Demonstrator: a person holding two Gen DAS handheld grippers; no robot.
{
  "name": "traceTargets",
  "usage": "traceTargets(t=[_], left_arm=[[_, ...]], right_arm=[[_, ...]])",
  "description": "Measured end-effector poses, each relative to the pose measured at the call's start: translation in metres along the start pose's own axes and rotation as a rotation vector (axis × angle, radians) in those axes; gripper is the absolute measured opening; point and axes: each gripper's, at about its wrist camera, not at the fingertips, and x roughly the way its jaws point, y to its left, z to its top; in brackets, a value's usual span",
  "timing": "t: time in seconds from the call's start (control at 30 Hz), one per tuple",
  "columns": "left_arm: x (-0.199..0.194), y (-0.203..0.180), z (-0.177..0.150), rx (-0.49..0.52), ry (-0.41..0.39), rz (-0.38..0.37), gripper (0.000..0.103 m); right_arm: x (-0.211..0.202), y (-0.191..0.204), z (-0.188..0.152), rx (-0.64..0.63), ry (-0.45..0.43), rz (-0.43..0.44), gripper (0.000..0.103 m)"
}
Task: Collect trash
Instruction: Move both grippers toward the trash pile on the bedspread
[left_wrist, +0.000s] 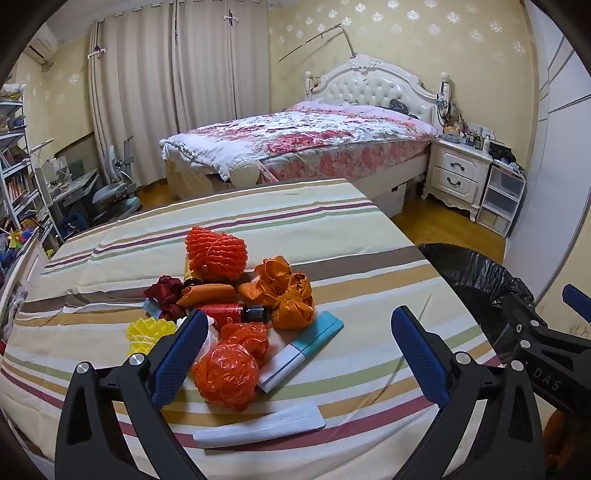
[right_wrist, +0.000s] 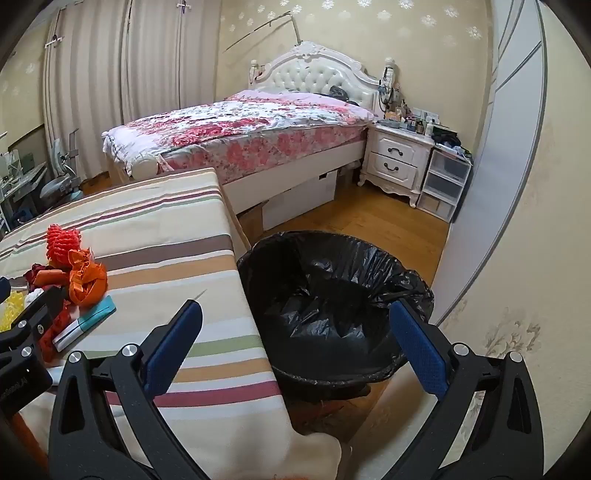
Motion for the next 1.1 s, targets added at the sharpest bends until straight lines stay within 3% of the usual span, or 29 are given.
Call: traceTargets(t=[0.43, 0.5, 0.83, 0.9, 0.97, 1.1], left_arm=[[0.0, -0.002, -0.003, 0.003, 0.009, 0.003, 0.096], [0.001, 0.002, -0.004, 0.0, 0.01, 0.008, 0.096], [-0.009, 0.06, -0.013, -0.061, 0.012, 0.073, 0.095], [-0.013, 0.073, -0.015, -0.069, 0.006, 0.1, 0.092], [-0.014, 0.085, -0.018, -0.079, 0.009, 0.126, 0.083], [-0.013, 0.109, -0.025, -0.115, 0.038, 0.148, 0.08]], right_arm=[[0.006, 0.004, -0.003, 0.002, 0.02, 0.021, 0.098], [0.006, 0.01, -0.004, -0.007, 0.026, 0.031, 0.091], [0.007, 0.042, -0.003, -0.053, 0.053, 0.117, 0.074], [0.006, 0.053, -0.003, -0.063, 0.06, 0.143, 0.065], [0.01, 0.059, -0.001, -0.073, 0.069, 0.169, 0.065], [0.005, 0.083, 0.0, -0.108, 0.06, 0.209, 0.065]])
